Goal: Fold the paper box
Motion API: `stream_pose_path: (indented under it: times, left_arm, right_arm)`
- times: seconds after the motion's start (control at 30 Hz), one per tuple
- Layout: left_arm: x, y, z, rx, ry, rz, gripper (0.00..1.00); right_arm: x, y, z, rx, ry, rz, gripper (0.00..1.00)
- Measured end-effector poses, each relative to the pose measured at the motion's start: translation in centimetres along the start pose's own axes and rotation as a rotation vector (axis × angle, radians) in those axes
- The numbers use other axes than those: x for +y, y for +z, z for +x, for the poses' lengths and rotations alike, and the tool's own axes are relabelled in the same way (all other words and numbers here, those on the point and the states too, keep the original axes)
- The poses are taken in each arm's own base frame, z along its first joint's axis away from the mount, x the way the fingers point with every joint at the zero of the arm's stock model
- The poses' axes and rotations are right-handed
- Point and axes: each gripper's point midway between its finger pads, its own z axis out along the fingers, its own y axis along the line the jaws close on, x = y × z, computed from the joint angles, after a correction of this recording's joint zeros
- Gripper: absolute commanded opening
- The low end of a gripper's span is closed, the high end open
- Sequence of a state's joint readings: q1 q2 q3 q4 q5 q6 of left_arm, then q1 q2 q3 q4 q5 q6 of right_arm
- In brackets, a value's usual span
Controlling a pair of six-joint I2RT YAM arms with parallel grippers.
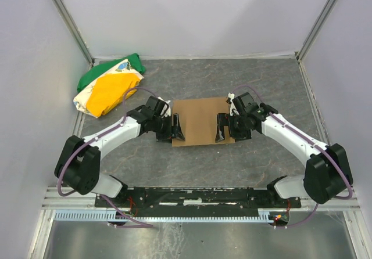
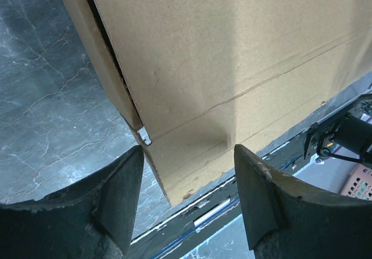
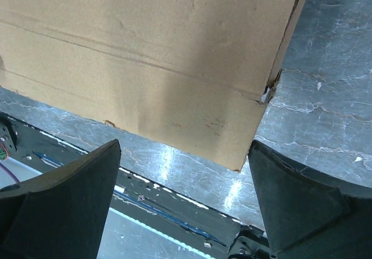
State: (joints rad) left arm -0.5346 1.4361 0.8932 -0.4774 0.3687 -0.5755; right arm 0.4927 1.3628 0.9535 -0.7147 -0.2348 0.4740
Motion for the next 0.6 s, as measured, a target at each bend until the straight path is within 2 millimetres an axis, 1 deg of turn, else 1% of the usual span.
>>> stream_pose_path:
  times: [0.07, 0.33, 0.6]
  left_arm:
    - [0.32, 0.25, 0.31, 0.012, -0.004, -0.008, 0.69]
    - [0.45, 0.32, 0.35, 0.015, 0.01, -0.01, 0.69]
    - [0.66, 0.55, 0.47, 0.023, 0.011, -0.016, 0.68]
  right_arm:
    - [0.12, -0.01, 0.03, 0.002, 0.0, -0.007, 0.98]
    - [0.17, 0.06, 0.13, 0.009, 0.0, -0.011, 0.96]
    - [0.0, 0.9, 0.31, 0.031, 0.005, -0.009, 0.93]
